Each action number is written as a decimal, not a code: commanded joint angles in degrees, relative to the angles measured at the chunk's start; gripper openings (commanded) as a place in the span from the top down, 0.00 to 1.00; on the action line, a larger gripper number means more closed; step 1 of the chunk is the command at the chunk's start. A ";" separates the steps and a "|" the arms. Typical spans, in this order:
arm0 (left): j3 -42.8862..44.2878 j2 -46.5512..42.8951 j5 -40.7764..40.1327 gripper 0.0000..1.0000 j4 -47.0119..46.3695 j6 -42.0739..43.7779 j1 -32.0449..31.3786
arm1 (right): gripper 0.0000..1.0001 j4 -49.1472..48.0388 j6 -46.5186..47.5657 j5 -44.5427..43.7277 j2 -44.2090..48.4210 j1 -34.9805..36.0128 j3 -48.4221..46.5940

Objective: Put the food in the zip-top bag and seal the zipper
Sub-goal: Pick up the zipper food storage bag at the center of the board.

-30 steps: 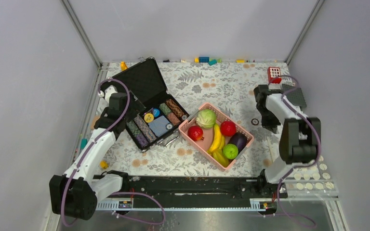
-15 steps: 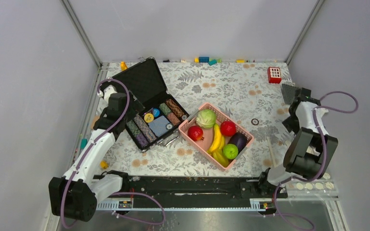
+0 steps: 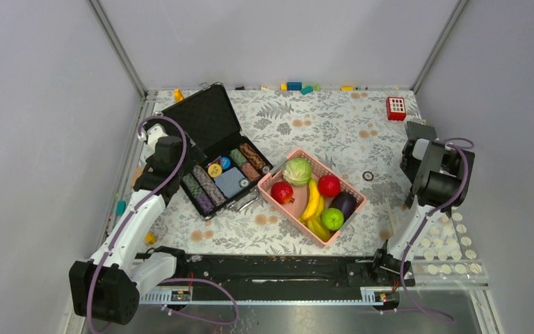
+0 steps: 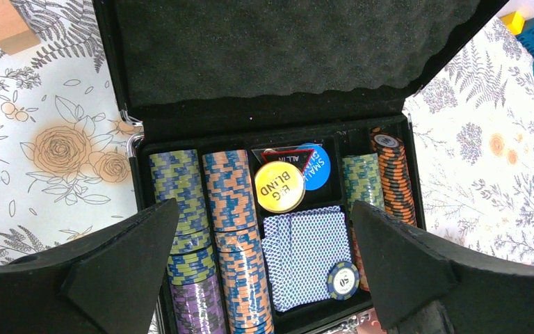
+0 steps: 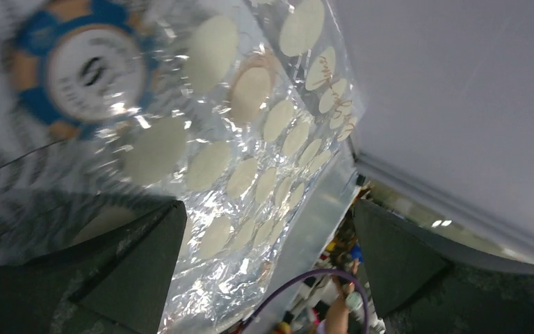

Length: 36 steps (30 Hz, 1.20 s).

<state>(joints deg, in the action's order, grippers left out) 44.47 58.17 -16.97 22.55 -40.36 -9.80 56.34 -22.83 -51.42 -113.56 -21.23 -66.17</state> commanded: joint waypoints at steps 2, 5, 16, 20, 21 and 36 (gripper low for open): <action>0.09 -0.91 -3.44 0.01 -1.90 1.32 0.22 | 0.00 -8.34 13.57 6.18 -0.90 7.87 -2.93; 0.22 -1.40 -5.06 0.01 -1.03 1.35 0.22 | 0.00 -16.69 17.23 14.72 2.74 11.81 -3.35; -0.46 -3.35 -7.46 0.01 -1.42 1.49 0.22 | 0.00 -42.96 13.69 44.32 23.16 13.15 6.17; -0.89 -3.63 -7.24 0.01 -1.59 1.42 0.22 | 0.00 -41.06 25.05 47.15 28.75 13.16 9.81; -1.07 -3.66 -7.08 0.01 -2.10 1.47 0.22 | 0.00 -38.11 30.69 51.12 29.69 13.19 10.73; -1.72 -1.85 -5.85 0.01 -3.52 1.64 0.22 | 0.06 -7.88 56.94 62.74 10.56 14.02 -1.59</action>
<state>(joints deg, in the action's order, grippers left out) 43.24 56.84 -22.79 22.33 -39.44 -9.80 36.82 24.03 5.65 -101.23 -7.75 -63.13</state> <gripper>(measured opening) 0.985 0.913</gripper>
